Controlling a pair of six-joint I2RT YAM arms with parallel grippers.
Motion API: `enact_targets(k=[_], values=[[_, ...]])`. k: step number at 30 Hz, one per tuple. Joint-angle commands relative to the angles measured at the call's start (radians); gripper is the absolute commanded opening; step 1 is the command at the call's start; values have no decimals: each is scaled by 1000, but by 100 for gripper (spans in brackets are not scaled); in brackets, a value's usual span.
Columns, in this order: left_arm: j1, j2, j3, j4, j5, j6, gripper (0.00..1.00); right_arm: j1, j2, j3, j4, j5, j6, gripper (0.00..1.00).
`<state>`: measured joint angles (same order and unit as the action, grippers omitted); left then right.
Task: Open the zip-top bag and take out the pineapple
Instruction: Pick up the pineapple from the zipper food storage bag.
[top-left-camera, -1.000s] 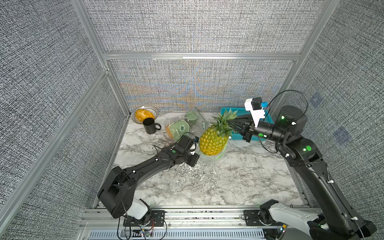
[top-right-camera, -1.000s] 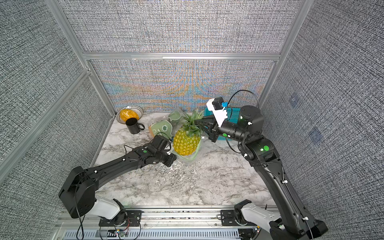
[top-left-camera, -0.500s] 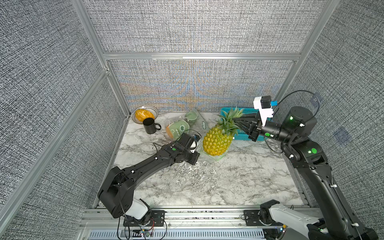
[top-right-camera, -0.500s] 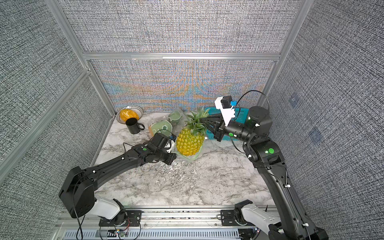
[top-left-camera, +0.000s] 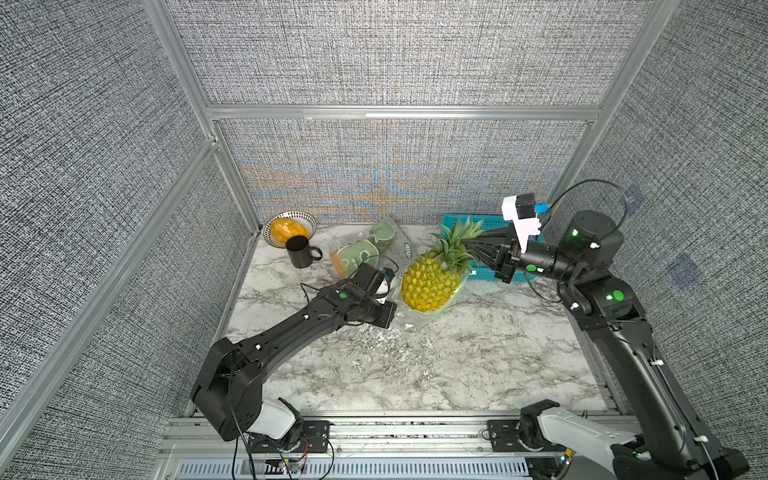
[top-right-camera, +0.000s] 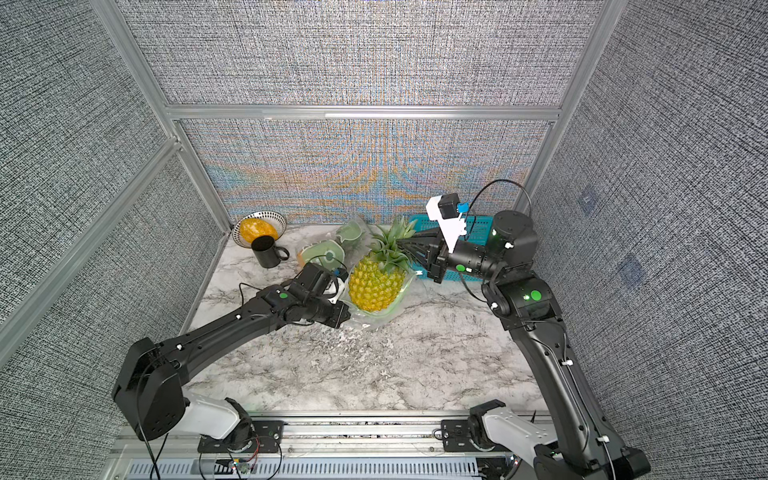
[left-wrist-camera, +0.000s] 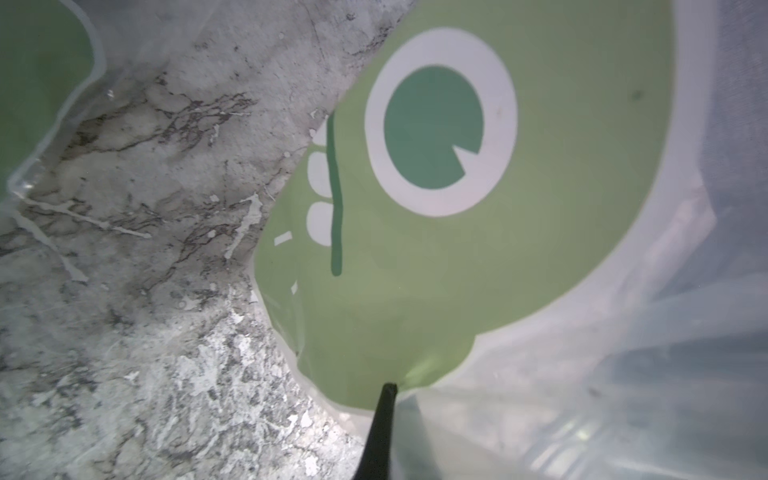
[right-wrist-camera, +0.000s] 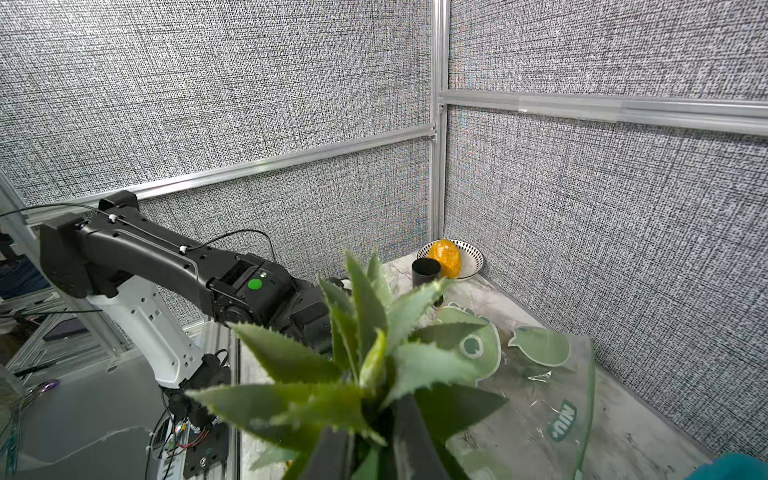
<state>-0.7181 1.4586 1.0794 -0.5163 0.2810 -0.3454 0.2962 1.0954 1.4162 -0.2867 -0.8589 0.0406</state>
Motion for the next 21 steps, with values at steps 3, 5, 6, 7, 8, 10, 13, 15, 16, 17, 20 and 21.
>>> enact_targets(k=[3,5,6,7,8,10,13,15,16,17,20,21], values=[[0,4,13,37,79,-31,0,4,3,-20,78,-40,-18,0],[0,21,27,9,42,-36,0,5,0,-21,82,-60,-15,0],[1,36,36,-10,20,-42,0,5,-1,-21,90,-74,-9,0],[0,50,44,-23,11,-45,0,4,-5,-17,95,-82,-3,0],[0,61,49,-27,11,-50,0,5,-6,-14,98,-97,-1,0],[0,80,54,-30,-3,-72,0,5,-6,1,96,-128,2,0],[0,102,64,-31,-27,-91,0,4,-8,14,102,-140,8,0],[0,109,66,-35,-44,-102,0,4,-9,25,107,-141,12,0],[1,113,68,-37,-55,-105,0,5,-9,31,113,-142,19,0],[2,120,71,-45,-68,-109,0,3,-7,35,118,-151,23,0],[4,137,80,-69,-95,-111,0,2,-8,40,143,-166,44,0],[6,137,76,-67,-98,-114,0,-1,-6,43,139,-162,40,0]])
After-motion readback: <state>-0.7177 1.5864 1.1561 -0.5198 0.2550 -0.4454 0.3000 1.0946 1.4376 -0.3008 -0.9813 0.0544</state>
